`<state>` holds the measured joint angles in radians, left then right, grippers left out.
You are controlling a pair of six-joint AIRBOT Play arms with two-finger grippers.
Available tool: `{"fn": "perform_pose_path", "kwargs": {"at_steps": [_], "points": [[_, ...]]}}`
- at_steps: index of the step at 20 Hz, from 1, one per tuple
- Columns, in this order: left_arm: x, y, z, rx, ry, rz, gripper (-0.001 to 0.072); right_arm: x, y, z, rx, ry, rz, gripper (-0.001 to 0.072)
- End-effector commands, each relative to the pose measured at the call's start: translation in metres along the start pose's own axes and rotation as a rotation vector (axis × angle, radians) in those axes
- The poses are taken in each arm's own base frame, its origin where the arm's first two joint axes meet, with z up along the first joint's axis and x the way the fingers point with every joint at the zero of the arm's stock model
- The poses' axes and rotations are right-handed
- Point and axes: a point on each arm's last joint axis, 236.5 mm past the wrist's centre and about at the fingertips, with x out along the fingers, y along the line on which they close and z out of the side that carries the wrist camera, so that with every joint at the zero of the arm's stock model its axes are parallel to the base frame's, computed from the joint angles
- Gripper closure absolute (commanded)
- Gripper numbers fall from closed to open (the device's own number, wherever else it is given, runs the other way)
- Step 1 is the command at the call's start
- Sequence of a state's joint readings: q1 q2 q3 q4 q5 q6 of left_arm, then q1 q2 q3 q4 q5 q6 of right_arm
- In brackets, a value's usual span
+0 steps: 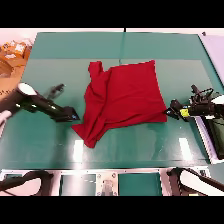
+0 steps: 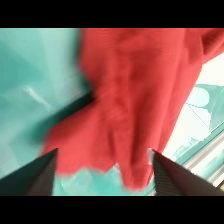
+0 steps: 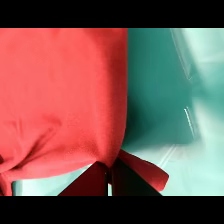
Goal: Fold the shirts.
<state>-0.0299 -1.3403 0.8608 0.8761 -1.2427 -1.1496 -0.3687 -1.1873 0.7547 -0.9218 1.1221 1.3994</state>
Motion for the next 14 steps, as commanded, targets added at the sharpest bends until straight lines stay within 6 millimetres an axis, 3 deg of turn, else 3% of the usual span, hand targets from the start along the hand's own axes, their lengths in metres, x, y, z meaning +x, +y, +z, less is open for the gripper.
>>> {"fn": "perform_pose_path", "kwargs": {"at_steps": [1, 4, 9, 10, 11, 12, 14], "points": [[0.044, -0.019, 0.016, 0.036, -0.114, 0.025, 0.0098, -0.004, -0.004, 0.004, -0.012, -0.008, -0.008, 0.0701], [0.047, -0.013, 0.049, -0.006, -0.251, 0.073, 0.0098, -0.004, -0.003, 0.003, -0.012, -0.007, -0.008, 0.0701], [0.080, 0.003, 0.033, -0.103, -0.146, 0.050, 0.0100, -0.004, -0.002, 0.004, -0.010, -0.009, -0.003, 0.0701], [0.085, -0.001, 0.033, -0.105, -0.138, 0.017, 0.0212, -0.004, -0.002, 0.004, -0.012, -0.009, -0.001, 0.0701], [0.087, -0.007, 0.033, -0.076, -0.135, -0.012, 0.0498, -0.004, -0.002, 0.004, -0.012, -0.009, -0.001, 0.0701], [0.086, -0.013, 0.032, -0.054, -0.127, -0.031, 0.0679, -0.004, -0.002, 0.004, -0.012, -0.009, -0.001, 0.0701], [0.074, -0.019, 0.033, 0.007, -0.092, -0.028, 0.0685, -0.007, 0.000, 0.008, -0.025, -0.020, -0.001, 0.0701]]}}
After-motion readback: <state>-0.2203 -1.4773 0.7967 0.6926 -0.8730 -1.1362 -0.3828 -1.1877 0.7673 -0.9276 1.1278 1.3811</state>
